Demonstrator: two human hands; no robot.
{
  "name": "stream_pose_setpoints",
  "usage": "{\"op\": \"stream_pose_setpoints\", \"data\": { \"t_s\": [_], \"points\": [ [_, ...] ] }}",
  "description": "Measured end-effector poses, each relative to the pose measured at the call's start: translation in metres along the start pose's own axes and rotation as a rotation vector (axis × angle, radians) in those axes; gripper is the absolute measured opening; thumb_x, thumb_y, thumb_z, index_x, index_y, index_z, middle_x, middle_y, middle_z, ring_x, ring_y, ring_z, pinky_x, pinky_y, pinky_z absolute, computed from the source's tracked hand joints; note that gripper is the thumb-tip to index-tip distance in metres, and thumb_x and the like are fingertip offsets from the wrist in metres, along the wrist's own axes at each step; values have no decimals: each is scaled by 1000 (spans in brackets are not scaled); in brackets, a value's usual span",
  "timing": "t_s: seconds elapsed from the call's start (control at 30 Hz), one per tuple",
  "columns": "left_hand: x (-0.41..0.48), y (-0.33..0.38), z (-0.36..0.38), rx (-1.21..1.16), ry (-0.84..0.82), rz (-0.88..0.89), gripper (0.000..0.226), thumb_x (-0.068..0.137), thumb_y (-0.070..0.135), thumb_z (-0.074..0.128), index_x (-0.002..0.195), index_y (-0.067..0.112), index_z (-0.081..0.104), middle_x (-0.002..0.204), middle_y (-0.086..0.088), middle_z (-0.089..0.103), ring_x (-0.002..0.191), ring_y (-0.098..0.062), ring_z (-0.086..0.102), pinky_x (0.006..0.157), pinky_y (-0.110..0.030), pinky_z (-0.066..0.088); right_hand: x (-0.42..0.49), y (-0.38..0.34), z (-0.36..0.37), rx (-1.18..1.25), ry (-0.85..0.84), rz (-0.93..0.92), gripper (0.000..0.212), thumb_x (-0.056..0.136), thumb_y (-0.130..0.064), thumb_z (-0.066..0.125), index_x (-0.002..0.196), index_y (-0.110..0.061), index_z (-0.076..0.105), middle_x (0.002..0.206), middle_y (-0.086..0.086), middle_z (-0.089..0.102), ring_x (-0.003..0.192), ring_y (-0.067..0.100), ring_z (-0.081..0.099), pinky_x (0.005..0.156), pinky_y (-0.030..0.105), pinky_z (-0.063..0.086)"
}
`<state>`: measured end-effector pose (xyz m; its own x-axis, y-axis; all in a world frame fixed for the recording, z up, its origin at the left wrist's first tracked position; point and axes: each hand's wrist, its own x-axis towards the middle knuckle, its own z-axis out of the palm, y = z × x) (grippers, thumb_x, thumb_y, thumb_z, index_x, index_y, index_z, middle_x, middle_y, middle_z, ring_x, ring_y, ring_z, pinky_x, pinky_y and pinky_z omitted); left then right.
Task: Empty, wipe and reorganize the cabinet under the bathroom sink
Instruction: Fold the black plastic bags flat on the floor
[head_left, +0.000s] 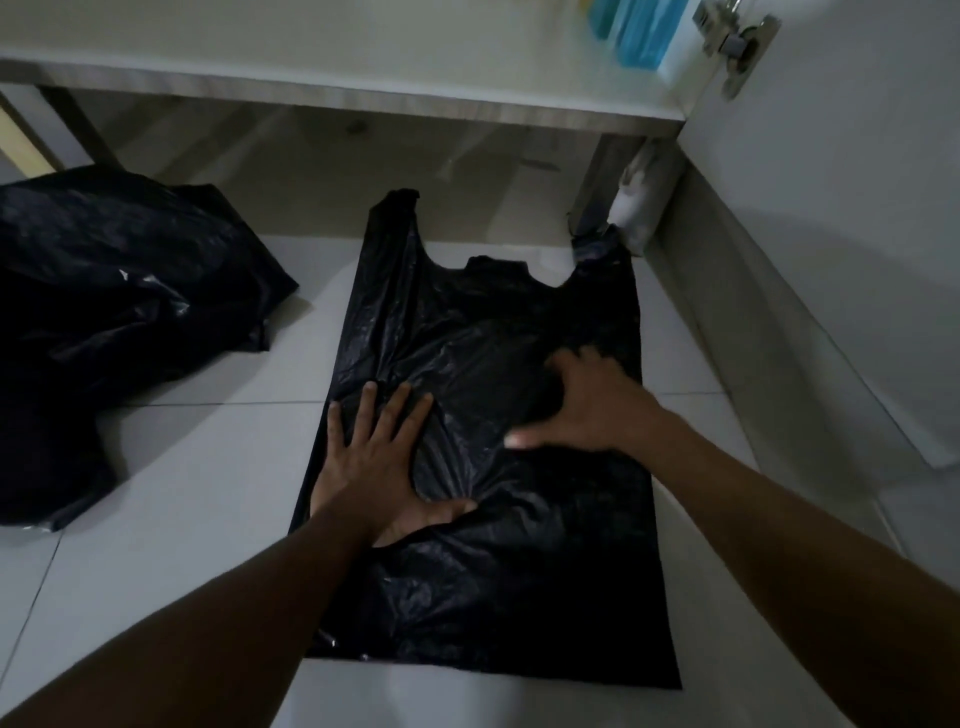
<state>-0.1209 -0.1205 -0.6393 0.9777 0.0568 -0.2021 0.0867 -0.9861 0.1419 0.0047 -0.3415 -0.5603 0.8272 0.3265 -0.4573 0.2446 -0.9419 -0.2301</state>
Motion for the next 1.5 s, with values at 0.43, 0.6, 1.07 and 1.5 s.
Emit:
{"op": "stream_pose_setpoints", "data": {
  "t_s": [0.43,0.6,1.07,1.5],
  "points": [
    [-22,-14,-25,-384,450,19,90,80,79,38,152,25,30,158,-6,24,150,-27,10,119,-57,-7,-79,9,87,-119,-174,-101,143,47,-78,76,151,-37,-12,159,-4,-25,144,39,-22,117,62,1],
    [-59,-18,-50,92,116,212,96,67,93,39,142,32,41,144,-1,41,135,-26,31,117,-52,11,-88,5,79,-98,-108,-133,146,41,-83,72,152,-36,-10,161,-3,-16,147,37,-14,118,60,3],
    [-116,-27,-41,128,-99,35,124,46,104,38,148,33,28,148,0,43,131,-24,44,110,-56,20,-128,29,66,-179,-163,-218,97,65,-61,77,143,-22,35,139,2,39,131,23,40,104,34,39],
    [-108,-182,-218,113,119,-275,62,84,67,57,135,31,53,134,0,58,125,-26,53,105,-51,38,-69,-242,-98,-59,80,-528,54,85,-48,67,129,-19,55,123,0,58,107,16,55,86,26,40]
  ]
}}
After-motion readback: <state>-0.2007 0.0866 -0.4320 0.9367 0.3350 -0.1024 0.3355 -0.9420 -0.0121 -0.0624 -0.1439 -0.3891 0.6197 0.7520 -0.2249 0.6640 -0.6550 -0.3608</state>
